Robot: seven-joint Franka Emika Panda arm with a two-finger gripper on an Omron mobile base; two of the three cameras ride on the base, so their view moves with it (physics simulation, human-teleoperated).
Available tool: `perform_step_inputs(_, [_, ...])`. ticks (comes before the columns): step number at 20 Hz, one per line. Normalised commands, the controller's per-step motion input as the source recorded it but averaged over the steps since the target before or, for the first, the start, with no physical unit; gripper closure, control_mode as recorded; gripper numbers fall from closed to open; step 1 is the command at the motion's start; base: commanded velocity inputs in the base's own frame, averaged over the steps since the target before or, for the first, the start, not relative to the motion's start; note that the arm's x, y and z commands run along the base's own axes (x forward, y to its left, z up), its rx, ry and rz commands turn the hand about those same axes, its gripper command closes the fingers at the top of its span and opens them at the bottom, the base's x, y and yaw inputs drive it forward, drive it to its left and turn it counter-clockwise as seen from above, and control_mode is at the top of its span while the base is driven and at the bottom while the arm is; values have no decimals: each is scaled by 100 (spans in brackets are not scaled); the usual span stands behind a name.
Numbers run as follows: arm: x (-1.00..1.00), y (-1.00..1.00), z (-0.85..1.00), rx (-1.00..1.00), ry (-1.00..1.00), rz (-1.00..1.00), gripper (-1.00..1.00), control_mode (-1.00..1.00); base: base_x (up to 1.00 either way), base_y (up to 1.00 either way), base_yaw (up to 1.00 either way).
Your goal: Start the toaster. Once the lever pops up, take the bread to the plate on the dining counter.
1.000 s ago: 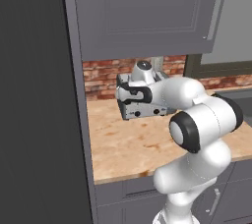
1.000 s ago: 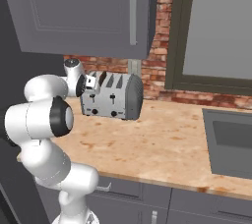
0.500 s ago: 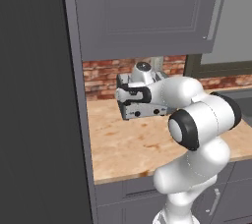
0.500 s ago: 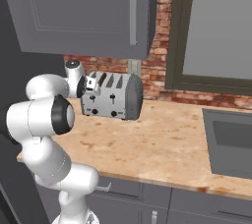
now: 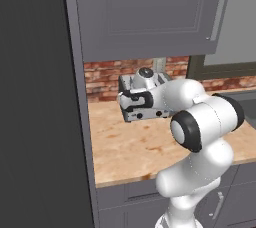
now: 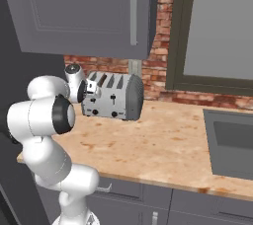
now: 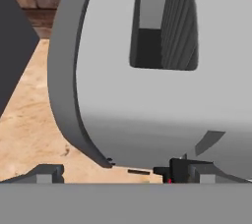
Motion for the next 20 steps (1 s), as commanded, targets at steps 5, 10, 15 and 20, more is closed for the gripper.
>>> perform_step_inputs(5, [0,0,-20,0,-10,0,-100,-100,0,0,0])
perform_step_inputs(10, [0,0,-21,0,-7,0,-100,-100,0,0,0])
perform_step_inputs(15, [0,0,-18,0,-2,0,-100,-100,0,0,0])
perform_step_inputs(20, [0,0,-12,0,0,0,-100,-100,0,0,0])
